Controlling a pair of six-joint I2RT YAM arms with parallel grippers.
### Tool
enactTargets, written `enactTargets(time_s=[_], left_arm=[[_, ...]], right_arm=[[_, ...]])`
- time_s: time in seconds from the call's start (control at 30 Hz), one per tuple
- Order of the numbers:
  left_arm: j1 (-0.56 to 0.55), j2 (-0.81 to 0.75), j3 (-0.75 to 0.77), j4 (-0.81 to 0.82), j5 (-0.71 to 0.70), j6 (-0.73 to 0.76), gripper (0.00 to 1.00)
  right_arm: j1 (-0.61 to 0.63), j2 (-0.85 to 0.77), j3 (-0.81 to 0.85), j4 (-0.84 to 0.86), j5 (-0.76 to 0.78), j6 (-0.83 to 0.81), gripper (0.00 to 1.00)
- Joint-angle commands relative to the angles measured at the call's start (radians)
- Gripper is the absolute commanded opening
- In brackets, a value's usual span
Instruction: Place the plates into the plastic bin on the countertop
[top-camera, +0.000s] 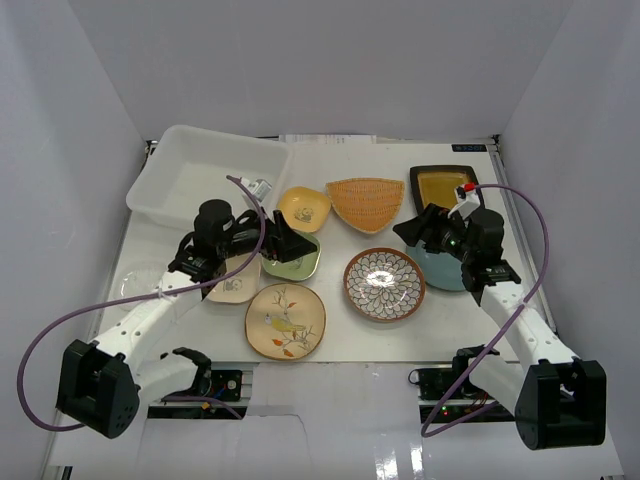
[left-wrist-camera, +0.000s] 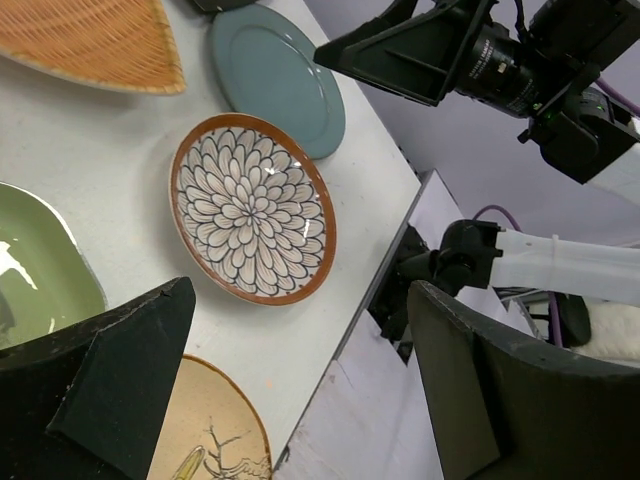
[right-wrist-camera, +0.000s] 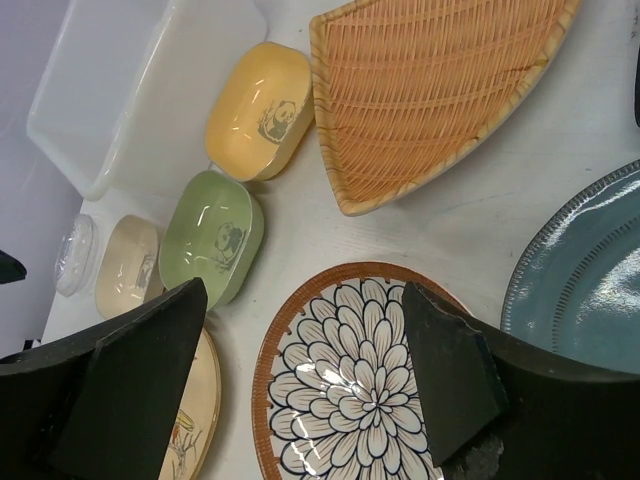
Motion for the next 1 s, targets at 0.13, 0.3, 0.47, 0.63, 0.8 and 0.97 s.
enactTargets(time_s=[0.13, 0.3, 0.47, 0.63, 0.8, 0.97], left_arm=[[-0.091, 0.049, -0.006, 0.154, 0.02, -0.128, 0.98], [-0.268, 0.184, 0.043, 0.021, -0.214, -0.013, 0.97], [-0.379, 0.292, 0.077, -0.041, -0.435, 0.036, 0.7], [-0.414, 0.393, 0.1, -0.046, -0.54, 0.056, 0.66], [-0.429, 0.55, 0.181, -0.038, -0.563, 0.065, 0.66], [-0.429, 0.664, 0.233, -0.023, -0.567, 0.062, 0.65]], right_arm=[[0.011, -0.032, 0.021, -0.005, 0.089, -0.018, 0.83], [0.011, -0.052, 0.041, 0.004, 0.111, -0.006, 0.77], [0.012, -0.094, 0.033, -0.01, 0.106, -0.01, 0.72], [0.021, -0.109, -0.013, 0.013, 0.057, 0.012, 0.68], [0.038, -0.1, -0.028, 0.027, 0.039, 0.014, 0.67], [0.043, -0.109, -0.037, 0.021, 0.039, 0.008, 0.66]])
